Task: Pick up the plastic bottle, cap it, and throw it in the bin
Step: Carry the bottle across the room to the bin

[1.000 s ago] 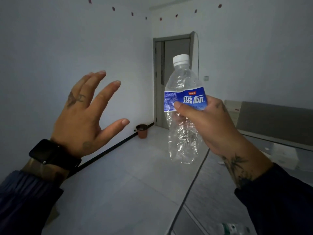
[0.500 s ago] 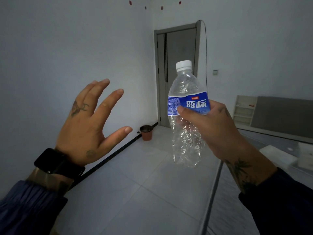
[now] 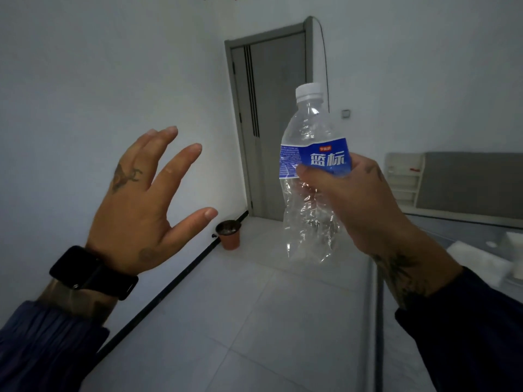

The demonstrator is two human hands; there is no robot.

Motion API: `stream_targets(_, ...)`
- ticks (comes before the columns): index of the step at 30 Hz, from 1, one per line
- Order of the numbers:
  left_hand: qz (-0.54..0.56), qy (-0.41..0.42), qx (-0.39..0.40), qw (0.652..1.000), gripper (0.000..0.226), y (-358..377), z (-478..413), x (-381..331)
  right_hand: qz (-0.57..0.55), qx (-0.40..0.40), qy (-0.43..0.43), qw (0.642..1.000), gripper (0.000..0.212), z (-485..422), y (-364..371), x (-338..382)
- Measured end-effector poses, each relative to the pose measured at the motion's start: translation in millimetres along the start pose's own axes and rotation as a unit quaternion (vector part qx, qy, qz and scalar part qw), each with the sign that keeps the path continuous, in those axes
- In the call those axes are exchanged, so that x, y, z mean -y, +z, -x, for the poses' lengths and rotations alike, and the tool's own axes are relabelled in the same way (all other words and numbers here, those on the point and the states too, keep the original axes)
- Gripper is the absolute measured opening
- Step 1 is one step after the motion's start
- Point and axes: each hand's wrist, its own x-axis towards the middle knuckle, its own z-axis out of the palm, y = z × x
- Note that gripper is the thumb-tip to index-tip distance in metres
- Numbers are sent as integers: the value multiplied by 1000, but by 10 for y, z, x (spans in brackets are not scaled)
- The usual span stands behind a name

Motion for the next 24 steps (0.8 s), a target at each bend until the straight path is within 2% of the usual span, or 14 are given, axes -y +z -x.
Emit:
stream_targets(10, 84, 55, 7, 995, 80, 1799, -1162, 579, 35, -61, 9, 997, 46, -1445, 50, -778)
stream_targets(12, 114, 62, 6, 992, 82, 2211, -1500, 754, 35, -83, 13, 996, 42, -1858, 101, -952)
stream_targets(16, 160, 81, -2, 984, 84, 2981, -2187, 1057, 47, -121, 12, 992, 16, -2689, 182, -1237)
stream_targets(24, 228, 119, -9, 966, 84, 4403, -3301, 1196, 90, -174, 19, 980, 20, -3937, -41, -1897)
